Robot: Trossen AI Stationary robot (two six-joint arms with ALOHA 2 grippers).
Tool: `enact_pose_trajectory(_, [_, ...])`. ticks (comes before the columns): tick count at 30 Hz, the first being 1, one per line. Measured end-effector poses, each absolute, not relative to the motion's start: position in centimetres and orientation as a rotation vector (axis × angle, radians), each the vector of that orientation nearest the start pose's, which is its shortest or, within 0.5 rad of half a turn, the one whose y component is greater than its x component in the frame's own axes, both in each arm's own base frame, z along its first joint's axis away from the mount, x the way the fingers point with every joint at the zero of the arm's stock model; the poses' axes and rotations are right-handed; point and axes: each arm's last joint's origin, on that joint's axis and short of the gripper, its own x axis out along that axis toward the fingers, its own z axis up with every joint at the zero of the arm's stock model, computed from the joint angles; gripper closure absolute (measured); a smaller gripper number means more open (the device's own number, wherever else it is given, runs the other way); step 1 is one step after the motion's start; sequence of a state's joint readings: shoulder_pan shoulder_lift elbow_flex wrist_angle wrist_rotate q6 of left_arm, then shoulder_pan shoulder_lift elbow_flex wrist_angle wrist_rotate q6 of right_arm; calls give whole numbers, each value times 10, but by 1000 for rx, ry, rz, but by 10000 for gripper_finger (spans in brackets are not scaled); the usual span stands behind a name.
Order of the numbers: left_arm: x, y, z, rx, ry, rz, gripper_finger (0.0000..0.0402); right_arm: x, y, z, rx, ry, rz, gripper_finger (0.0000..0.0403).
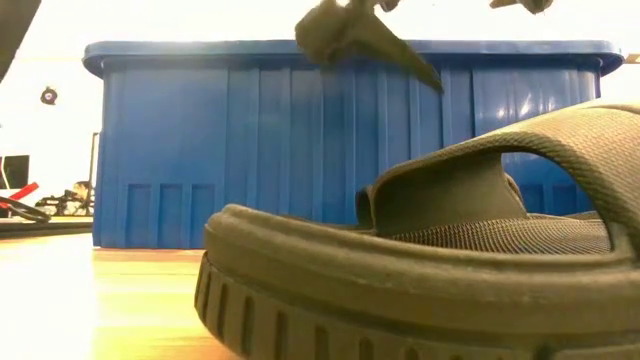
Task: Pick and place slides into bin
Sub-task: Put the black slide into the bin
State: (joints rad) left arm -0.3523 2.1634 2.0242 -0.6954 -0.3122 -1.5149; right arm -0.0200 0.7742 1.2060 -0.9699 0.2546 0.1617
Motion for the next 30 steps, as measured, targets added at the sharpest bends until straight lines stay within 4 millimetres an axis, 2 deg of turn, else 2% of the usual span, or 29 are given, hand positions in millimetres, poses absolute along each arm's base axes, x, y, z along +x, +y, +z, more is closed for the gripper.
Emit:
enact_pose_trajectory(7, [469, -167, 253, -1172, 665, 595, 61, 111, -10, 396, 38, 520, -296, 200])
enact_pose_trajectory(13, [473, -170, 224, -1140, 725, 685, 61, 111, -10, 396, 26, 522, -292, 199])
enact_pose_trajectory(19, [471, -169, 214, -1156, 734, 768, 61, 111, -10, 396, 26, 522, -293, 199])
enact_pose_trajectory(24, [467, -167, 217, -1145, 752, 786, 61, 111, -10, 396, 25, 522, -293, 199])
enact_pose_trajectory(30, [451, -168, 221, -1106, 925, 873, 61, 111, -10, 396, -16, 527, -286, 200])
